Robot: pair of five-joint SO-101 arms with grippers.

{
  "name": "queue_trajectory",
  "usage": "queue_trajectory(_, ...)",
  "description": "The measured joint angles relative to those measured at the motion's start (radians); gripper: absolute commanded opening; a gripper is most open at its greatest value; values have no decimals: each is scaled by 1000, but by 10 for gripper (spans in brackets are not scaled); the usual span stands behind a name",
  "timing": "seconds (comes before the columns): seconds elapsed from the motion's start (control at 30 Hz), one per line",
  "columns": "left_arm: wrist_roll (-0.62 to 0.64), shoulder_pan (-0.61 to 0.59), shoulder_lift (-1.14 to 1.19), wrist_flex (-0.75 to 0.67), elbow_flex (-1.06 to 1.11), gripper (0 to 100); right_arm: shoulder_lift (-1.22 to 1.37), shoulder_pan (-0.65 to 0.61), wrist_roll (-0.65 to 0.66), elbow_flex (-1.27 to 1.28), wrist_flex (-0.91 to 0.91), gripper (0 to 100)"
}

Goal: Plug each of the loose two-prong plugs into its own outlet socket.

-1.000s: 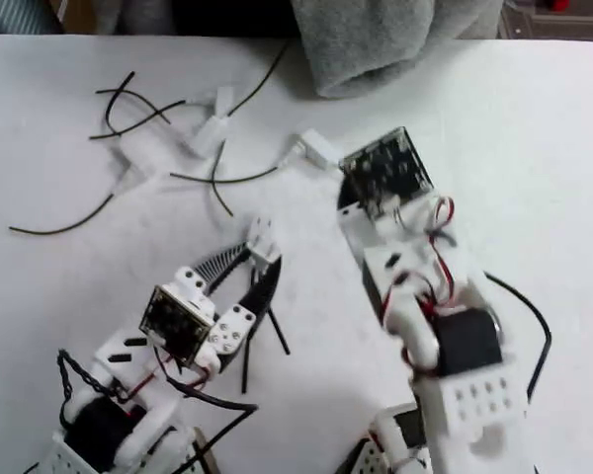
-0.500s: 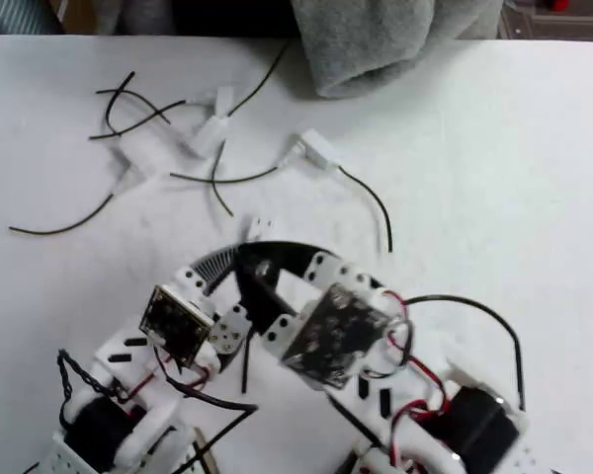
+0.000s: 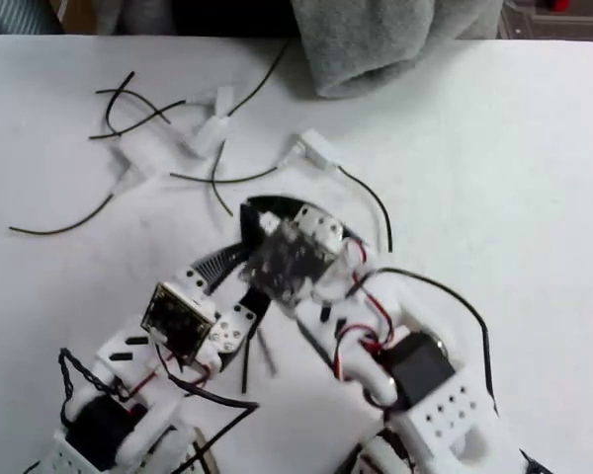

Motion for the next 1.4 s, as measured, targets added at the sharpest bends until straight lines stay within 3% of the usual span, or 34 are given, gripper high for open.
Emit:
queue_trajectory(0.33,-3,0,-9,0,2,24,230,249,9,0,-157,19)
queue_trajectory(0.43,-3,0,-2,0,2,24,235,269,9,-17,-149,19)
queue_trajectory(0.6,-3,0,-2,0,2,24,219,232,8,-153,-29,19)
queue_trajectory(0.8,-3,0,-2,0,2,24,137,-23,11,-258,167,19)
queue_trajectory(0.93,-3,0,-2,0,2,24,132,-155,11,-193,187,19)
queue_trajectory(1.17,-3,-2,5,3,14,24,127,-98,8,51,-69,19)
queue_trajectory(1.4,-2,3,3,3,12,24,130,37,15,81,-121,19)
